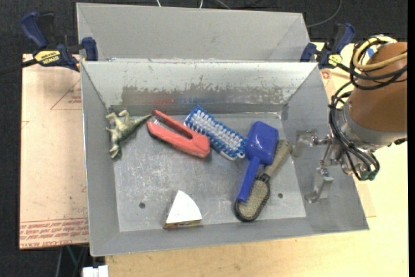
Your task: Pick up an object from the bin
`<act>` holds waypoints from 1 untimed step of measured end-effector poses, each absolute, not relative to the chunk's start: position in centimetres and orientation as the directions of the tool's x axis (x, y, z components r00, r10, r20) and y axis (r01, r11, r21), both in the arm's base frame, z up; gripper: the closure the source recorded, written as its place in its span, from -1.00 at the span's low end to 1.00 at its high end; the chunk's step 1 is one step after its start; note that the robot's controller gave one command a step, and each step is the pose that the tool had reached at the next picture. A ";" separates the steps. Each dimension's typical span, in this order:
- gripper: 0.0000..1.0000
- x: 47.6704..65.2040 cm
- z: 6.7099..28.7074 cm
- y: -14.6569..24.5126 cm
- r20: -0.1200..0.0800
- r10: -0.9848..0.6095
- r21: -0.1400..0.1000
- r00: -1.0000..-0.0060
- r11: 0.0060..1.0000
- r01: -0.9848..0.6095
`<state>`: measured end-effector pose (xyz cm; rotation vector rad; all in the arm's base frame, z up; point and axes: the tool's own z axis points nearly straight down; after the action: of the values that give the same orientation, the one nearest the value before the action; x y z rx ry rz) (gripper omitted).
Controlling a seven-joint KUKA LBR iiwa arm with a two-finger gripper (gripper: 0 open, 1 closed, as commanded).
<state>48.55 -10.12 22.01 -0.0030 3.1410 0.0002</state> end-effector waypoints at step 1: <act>-1.00 48.6 22.0 -10.1 -0.001 -0.002 0.000 -1.000 1.000 -0.002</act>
Offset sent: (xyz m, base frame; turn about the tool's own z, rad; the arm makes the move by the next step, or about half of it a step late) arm 0.0170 0.0072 -0.0941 -0.2589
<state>48.56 -10.12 22.01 -0.0031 3.1410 0.0002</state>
